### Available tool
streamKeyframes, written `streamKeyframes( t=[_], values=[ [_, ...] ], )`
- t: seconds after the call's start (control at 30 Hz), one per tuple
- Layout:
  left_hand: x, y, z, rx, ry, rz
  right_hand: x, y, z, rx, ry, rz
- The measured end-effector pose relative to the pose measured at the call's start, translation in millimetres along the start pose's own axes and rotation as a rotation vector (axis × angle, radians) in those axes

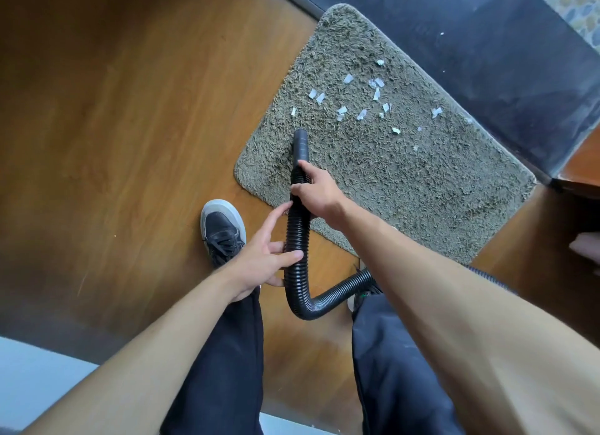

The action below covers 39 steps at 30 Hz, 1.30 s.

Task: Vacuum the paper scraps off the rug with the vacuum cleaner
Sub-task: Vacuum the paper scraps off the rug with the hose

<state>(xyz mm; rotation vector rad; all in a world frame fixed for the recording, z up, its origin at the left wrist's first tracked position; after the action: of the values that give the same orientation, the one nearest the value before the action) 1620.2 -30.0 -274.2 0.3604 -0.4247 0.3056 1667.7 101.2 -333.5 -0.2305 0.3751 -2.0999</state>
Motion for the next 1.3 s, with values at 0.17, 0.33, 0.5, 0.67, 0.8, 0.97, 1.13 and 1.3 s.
streamKeyframes(
  t=[0.17, 0.33, 0.5, 0.67, 0.8, 0.97, 1.13, 1.3],
  values=[
    [12.7, 5.1, -10.4, -0.04, -0.055, -0.06, -18.0, 17.5, 7.2, 0.016, 0.076, -0.022],
    [20.3, 20.1, -21.7, -0.068, -0.096, -0.145, -34.1, 30.0, 11.6, 0.043, 0.166, -0.224],
    [-0.5, 27.6, -19.0, -0.056, -0.108, -0.171, -28.2, 18.1, 6.0, 0.071, 0.147, -0.327],
    [-34.2, 35.0, -8.4, -0.013, -0.097, -0.102, -6.9, -16.7, -8.9, 0.021, 0.094, -0.299],
    [-51.8, 37.8, -0.3, 0.009, -0.074, -0.056, 9.4, -43.4, -18.7, 0.028, 0.075, -0.222],
    [-67.2, 35.6, 6.3, 0.002, -0.073, -0.05, 19.7, -53.1, -23.2, 0.033, 0.06, -0.195],
    [-67.7, 30.3, 18.7, -0.018, -0.093, -0.023, 28.2, -43.4, -17.1, 0.042, 0.043, -0.249],
    [-59.6, 25.1, 27.3, -0.024, -0.062, 0.064, 34.1, -39.9, -16.3, 0.014, -0.018, -0.275]
  ],
)
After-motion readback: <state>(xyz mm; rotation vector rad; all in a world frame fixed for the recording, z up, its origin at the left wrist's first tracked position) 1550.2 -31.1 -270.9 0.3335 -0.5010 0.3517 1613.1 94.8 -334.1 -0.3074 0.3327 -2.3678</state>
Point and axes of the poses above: each hand's wrist, its own z-axis away from the middle knuckle, its own x-axis out of the palm, y = z × x, the point moved 8 cm from there along -z, towards the middle knuckle, and after that the axes turned 9 degrees about -y, right-handed, at the moved point
